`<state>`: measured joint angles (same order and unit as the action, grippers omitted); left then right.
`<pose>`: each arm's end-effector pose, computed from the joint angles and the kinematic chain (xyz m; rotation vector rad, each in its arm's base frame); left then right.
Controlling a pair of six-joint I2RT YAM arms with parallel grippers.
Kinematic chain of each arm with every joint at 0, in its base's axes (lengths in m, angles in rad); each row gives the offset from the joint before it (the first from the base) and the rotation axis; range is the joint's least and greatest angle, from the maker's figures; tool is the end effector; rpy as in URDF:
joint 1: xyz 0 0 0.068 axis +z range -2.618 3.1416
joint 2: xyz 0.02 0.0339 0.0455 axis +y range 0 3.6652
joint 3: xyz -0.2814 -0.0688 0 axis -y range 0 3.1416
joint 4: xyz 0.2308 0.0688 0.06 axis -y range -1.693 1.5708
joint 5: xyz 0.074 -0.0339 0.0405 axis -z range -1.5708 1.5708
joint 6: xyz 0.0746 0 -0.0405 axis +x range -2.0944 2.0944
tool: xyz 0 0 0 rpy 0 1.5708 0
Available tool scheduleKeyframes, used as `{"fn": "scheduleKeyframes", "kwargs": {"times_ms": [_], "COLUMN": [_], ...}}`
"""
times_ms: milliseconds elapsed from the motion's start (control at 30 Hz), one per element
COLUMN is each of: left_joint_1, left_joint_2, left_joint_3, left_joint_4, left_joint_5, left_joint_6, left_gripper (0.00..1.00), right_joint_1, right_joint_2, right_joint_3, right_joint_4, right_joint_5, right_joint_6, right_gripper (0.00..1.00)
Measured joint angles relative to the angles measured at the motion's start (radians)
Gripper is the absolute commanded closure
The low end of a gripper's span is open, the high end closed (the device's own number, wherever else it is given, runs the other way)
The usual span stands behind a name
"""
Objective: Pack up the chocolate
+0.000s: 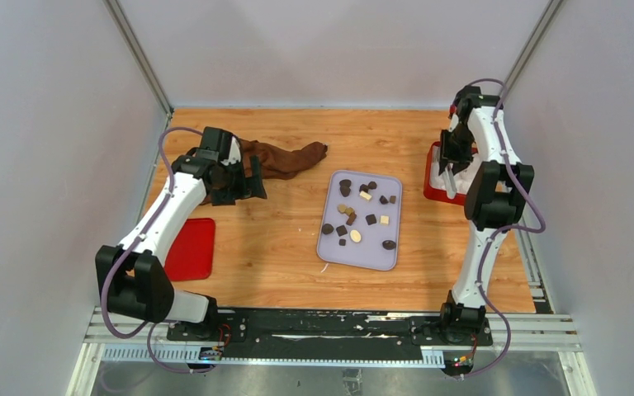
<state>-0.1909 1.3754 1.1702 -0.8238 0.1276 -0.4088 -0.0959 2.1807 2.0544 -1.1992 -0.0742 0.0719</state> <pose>0.2730 -0.0624 0.2745 -0.2401 2.6253 -0.3771 0.4522 -0.0379 0.2307 0.2293 2.8847 0.1031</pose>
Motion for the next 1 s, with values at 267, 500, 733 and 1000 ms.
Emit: {"fn": "scheduleKeyframes", "kwargs": {"times_ms": [267,500,733,1000], "left_joint_1": [0.000,0.000,0.000,0.000], "left_joint_2": [0.018,0.051,0.078,0.103], "left_joint_3": [0.003,0.021,0.050,0.058], "left_joint_4": [0.000,-0.001,-0.001,-0.001], "left_joint_5": [-0.001,-0.001,-0.005,-0.005], "left_joint_6": [0.016,0.016,0.016,0.015], "left_gripper": [0.00,0.00,0.00,0.00], "right_joint_1": [0.013,0.189,0.464,0.532], "right_joint_2": [-0.250,-0.537,-0.655,-0.657], "right_joint_3": [-0.084,-0.340,-0.655,-0.800], "right_joint_4": [0.001,0.004,0.006,0.047], "right_joint_5": [0.010,0.021,-0.039,-0.055], "right_joint_6": [0.014,0.033,0.112,0.196], "right_gripper": [0.76,0.74,0.64,0.55]}}
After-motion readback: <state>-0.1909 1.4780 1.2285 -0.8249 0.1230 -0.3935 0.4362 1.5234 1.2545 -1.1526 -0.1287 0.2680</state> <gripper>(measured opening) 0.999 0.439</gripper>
